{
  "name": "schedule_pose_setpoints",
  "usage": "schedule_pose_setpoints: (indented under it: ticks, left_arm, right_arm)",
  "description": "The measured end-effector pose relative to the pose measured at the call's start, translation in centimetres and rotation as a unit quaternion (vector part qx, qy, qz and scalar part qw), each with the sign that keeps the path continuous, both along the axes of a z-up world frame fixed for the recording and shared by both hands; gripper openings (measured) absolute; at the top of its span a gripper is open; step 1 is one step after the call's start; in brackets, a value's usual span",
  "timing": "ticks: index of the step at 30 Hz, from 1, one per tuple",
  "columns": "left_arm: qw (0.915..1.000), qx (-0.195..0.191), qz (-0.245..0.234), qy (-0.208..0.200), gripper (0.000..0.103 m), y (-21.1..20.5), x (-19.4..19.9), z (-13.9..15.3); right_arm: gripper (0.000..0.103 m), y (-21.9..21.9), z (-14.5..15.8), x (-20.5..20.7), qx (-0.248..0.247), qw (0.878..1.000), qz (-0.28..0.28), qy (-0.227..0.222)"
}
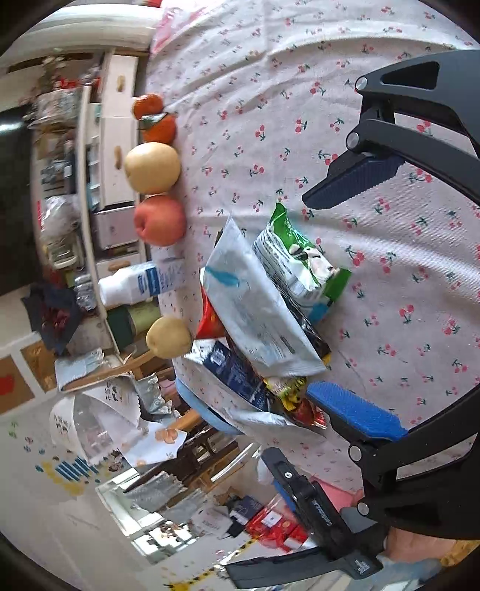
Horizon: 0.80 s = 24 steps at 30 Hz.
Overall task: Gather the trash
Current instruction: 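Move both tools back over the table toward the remaining packets, then grasp the grey packet with the left tool while the right tool grasps a white snack bag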
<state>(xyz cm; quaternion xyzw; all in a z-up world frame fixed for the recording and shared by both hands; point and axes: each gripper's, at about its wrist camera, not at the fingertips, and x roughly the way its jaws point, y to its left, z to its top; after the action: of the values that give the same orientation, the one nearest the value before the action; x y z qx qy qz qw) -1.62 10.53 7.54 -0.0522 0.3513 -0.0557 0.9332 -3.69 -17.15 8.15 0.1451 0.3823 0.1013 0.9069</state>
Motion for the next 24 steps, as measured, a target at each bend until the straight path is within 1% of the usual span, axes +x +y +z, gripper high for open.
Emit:
schedule_pose_setpoints:
  ticks: [3,6,10,11,12,13,15,17,18,20,24]
  left_arm:
    - [0.9994,-0.027,-0.007,0.02,0.095,0.3,1.0,-0.8]
    - [0.9984,-0.038,0.001,0.042,0.095,0.7,2.3,-1.8]
    - [0.9962,-0.059,0.021,0.06,0.095,1.7,3.9,-2.5]
    - [0.9956,-0.063,0.025,0.064,0.095,2.0,4.2,-2.7]
    - [0.9948,-0.068,0.032,0.069,0.095,2.3,4.6,-3.1]
    - [0.9943,-0.068,0.04,0.072,0.095,2.6,4.7,-3.2]
    - [0.9925,-0.074,0.058,0.078,0.095,3.2,5.2,-3.7]
    - [0.9894,-0.091,0.067,0.092,0.095,3.9,5.8,-4.2]
    - [0.9874,-0.098,0.072,0.101,0.095,4.3,6.2,-4.6]
    - [0.9849,-0.109,0.078,0.109,0.095,4.7,6.5,-5.0]
    - [0.9797,-0.131,0.09,0.122,0.095,5.5,7.3,-5.9]
  right_arm:
    - [0.094,-1.2,-0.5,1.1,0.042,0.999,-0.003,0.01]
    - [0.094,-1.8,-0.8,2.2,0.076,0.997,-0.003,0.014]
    - [0.093,-2.4,-1.5,3.7,0.127,0.992,-0.006,0.022]
    - [0.092,-2.6,-1.8,4.1,0.136,0.99,-0.008,0.027]
    - [0.085,-2.8,-2.0,4.4,0.143,0.989,-0.009,0.031]
    - [0.082,-2.9,-2.4,4.7,0.153,0.987,-0.01,0.039]
    - [0.081,-3.1,-3.0,5.2,0.171,0.984,-0.011,0.049]
    - [0.079,-3.4,-3.5,5.5,0.189,0.98,-0.014,0.056]
    - [0.077,-3.6,-3.6,5.7,0.194,0.979,-0.015,0.057]
    - [0.077,-3.7,-3.8,5.9,0.205,0.977,-0.014,0.057]
    - [0.077,-3.2,-3.8,6.5,0.196,0.979,-0.009,0.05]
